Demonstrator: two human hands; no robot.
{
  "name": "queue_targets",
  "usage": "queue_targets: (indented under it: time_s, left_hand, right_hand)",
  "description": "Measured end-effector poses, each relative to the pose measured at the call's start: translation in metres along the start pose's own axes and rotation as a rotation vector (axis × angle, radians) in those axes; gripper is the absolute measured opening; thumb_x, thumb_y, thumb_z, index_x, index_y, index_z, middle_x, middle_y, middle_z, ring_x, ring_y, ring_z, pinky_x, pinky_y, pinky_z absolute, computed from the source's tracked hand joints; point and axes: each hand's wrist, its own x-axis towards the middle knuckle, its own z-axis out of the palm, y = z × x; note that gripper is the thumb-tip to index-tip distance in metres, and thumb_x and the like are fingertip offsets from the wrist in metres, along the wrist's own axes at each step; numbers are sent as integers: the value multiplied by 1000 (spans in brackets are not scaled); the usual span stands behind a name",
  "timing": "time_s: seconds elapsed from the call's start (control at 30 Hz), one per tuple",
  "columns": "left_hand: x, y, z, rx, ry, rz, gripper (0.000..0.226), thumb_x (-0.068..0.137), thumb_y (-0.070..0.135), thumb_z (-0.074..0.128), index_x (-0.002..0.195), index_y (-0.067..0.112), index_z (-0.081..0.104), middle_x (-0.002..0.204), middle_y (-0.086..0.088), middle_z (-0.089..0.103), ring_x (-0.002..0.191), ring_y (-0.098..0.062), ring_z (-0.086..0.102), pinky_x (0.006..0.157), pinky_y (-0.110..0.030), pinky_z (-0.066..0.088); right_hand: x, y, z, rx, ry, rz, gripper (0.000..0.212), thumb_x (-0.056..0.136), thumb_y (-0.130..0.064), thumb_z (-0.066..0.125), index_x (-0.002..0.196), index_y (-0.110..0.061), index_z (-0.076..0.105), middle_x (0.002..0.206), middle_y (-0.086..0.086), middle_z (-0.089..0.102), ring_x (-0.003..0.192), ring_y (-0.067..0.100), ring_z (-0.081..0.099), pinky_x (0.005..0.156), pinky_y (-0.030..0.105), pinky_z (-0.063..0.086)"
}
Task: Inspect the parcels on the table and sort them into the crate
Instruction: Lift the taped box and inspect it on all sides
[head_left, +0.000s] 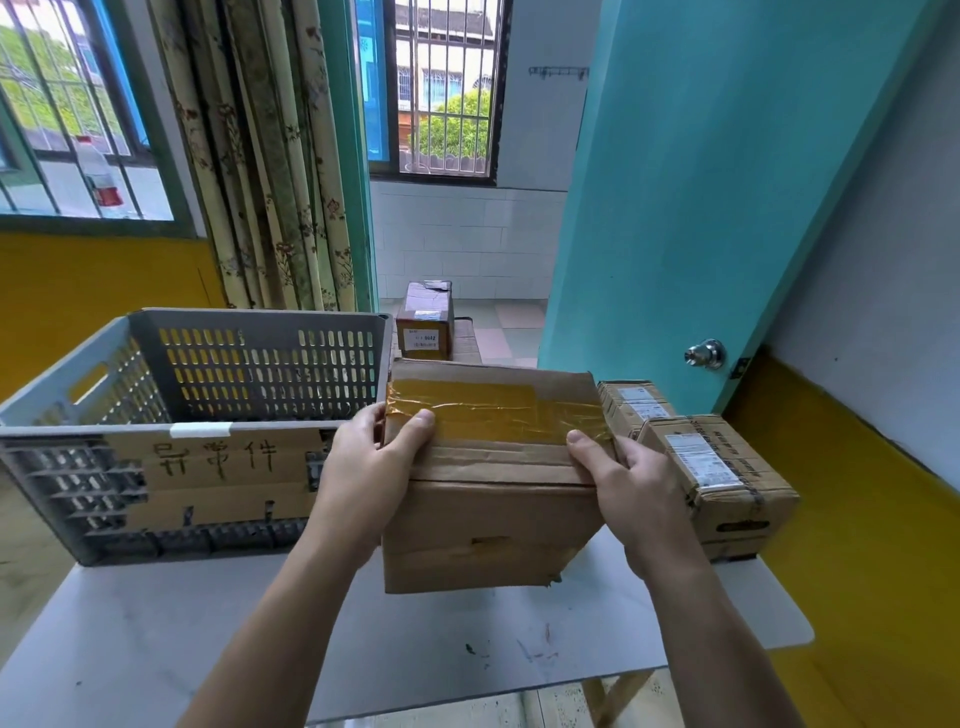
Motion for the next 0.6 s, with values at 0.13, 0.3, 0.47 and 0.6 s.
queue_targets:
  time_s: [0.13, 0.3, 0.47, 0.6]
  left_hand:
    - [-3, -3, 1, 11, -32, 20, 21, 98, 40, 66, 111, 24, 71, 102, 8, 75, 96, -13, 69, 76, -31, 53]
    - [-2, -6, 3, -2, -68, -6, 19, 98, 38, 66, 113, 27, 66, 107, 3, 73, 100, -19, 69, 77, -35, 55]
    - [2, -3, 1, -13, -55, -99, 34, 97, 50, 62, 117, 24, 51, 108, -3, 63, 98, -23, 64, 80, -48, 59]
    - [5, -5, -2, 2, -36, -98, 56, 90, 65, 62, 125, 24, 49, 115, -1, 62, 104, -22, 63, 87, -46, 58]
  right_hand:
    - [3, 1, -5, -58, -4, 17, 28, 97, -46, 60, 82, -23, 66, 88, -9, 64, 84, 4, 55, 66, 26, 46]
    - [7, 1, -4, -165, 23, 28, 46, 94, -65, 50, 104, -22, 62, 97, -8, 62, 93, 16, 58, 73, 28, 44]
    - [2, 4, -2, -135, 13, -17, 42, 92, -63, 55, 81, -23, 62, 79, -11, 63, 75, 2, 54, 61, 22, 44]
    - [-1, 5, -4, -41, -6, -9, 35, 92, -58, 60, 72, -30, 63, 80, -14, 66, 81, 4, 59, 69, 27, 48]
